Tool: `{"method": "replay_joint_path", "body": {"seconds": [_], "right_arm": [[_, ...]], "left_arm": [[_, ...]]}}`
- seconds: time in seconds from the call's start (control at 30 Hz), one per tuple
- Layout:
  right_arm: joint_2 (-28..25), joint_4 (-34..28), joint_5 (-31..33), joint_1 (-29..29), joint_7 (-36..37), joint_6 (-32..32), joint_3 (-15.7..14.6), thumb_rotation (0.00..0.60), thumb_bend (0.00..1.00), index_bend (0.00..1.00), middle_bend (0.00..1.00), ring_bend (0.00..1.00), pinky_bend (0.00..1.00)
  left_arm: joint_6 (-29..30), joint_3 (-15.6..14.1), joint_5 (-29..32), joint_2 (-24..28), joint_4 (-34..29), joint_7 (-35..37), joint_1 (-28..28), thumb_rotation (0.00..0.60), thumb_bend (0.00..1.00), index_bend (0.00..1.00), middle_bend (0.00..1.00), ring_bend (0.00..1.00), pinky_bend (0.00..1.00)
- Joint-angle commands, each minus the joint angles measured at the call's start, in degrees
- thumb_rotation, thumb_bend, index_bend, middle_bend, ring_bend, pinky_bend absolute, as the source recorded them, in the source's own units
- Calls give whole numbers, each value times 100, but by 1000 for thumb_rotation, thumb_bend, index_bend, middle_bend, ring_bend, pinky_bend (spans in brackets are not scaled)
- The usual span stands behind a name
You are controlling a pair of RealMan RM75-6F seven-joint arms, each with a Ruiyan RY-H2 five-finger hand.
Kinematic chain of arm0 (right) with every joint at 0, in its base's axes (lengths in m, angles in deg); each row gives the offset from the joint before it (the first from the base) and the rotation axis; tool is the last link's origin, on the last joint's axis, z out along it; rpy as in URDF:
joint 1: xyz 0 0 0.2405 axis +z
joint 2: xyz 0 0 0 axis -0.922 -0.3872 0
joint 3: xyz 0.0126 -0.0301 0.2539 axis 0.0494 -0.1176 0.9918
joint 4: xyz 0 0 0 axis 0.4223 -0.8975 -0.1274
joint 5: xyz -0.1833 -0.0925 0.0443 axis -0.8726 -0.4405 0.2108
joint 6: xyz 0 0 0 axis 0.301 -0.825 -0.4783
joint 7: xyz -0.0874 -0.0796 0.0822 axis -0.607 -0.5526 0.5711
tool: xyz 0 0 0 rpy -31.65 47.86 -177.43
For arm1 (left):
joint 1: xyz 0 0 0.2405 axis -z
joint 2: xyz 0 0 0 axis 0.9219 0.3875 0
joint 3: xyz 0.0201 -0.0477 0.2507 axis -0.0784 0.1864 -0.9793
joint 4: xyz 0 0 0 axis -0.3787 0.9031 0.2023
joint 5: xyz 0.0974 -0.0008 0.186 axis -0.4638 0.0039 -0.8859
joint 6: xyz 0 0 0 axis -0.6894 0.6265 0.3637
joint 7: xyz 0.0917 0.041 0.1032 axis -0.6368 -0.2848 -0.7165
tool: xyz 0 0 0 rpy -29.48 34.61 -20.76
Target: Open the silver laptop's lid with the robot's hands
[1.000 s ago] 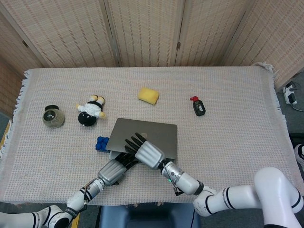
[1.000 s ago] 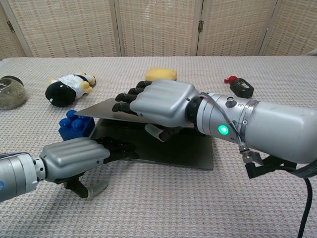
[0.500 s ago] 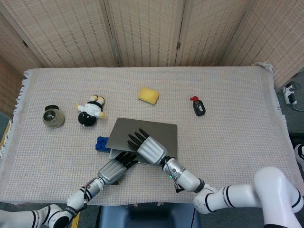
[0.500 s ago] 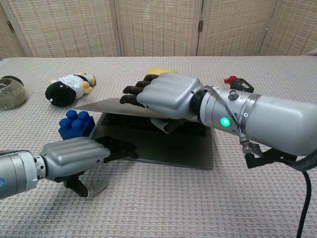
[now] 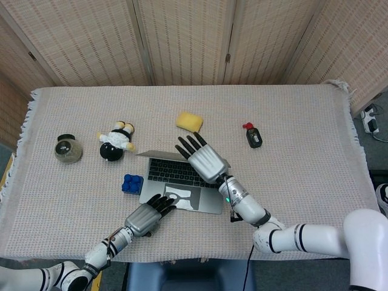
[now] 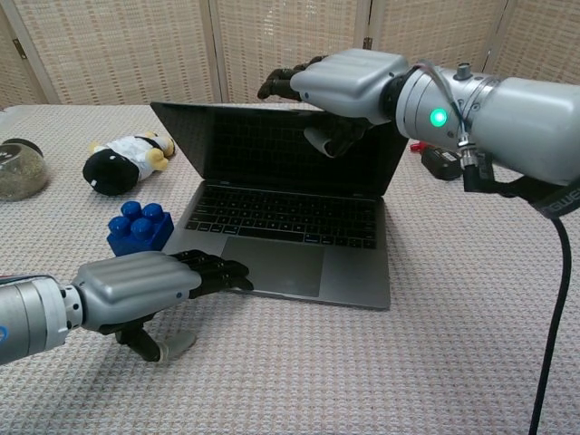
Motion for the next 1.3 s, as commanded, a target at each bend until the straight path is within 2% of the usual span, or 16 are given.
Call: {"method": "replay_joint_path", "body": {"seconds": [0.03,0.4,0.87,1.03,1.13,1.3], "right_arm": [[-69,186,115,55,140,-96,94,600,682,0,0,0,0],[-77,980,683,295,508,-343,411,600,682,0,0,0,0],[176,1893,1803,726,100,-441,537,600,682,0,0,0,0],[25,1591,1659,707,287,-357,578,600,682,0,0,0,0],[-252,1099,1365,553,596,-247,599,600,682,0,0,0,0],[-878,3,806,85,988,214,486,600,682,0,0,0,0]], "left_arm": [[2,-10,26,-1,-22,-28,17,600,598,0,0,0,0],[18,-43,205,13,-130,-220,80,600,599,0,0,0,0],[91,-82,284,46,-205,-284,129,600,598,0,0,0,0],[138,-96,271,90,-261,-259,129,600,598,0,0,0,0],[249,-94,165,190,-412,-63,88,600,598,0,0,0,0],[837,-127,-398,364,-545,741,-163,600,598,0,27,0,0]]}}
